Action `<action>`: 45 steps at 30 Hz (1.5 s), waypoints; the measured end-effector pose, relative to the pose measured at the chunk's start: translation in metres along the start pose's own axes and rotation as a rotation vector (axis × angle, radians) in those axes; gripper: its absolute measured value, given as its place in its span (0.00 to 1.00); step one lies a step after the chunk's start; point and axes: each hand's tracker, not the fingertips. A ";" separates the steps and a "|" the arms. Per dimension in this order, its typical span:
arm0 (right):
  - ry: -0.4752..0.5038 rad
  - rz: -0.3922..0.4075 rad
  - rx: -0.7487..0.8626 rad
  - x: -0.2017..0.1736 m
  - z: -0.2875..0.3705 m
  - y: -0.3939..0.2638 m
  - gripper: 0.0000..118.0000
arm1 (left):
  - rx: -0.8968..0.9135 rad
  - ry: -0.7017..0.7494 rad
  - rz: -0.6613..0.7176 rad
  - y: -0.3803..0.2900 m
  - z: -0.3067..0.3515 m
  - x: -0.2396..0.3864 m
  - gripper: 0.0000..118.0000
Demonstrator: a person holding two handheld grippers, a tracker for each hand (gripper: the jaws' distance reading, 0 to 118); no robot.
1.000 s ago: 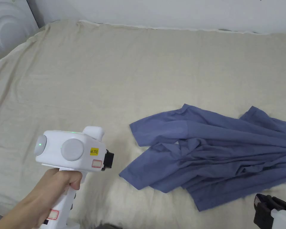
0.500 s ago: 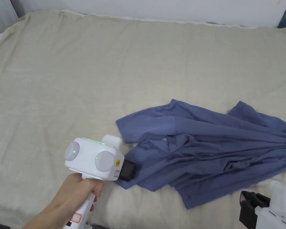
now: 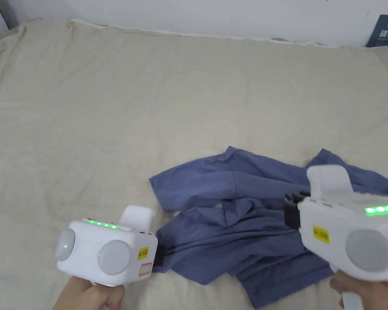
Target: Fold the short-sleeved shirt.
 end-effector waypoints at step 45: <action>-0.202 0.168 0.042 0.111 0.099 0.171 0.01 | 0.247 0.055 0.020 0.077 0.139 0.009 0.00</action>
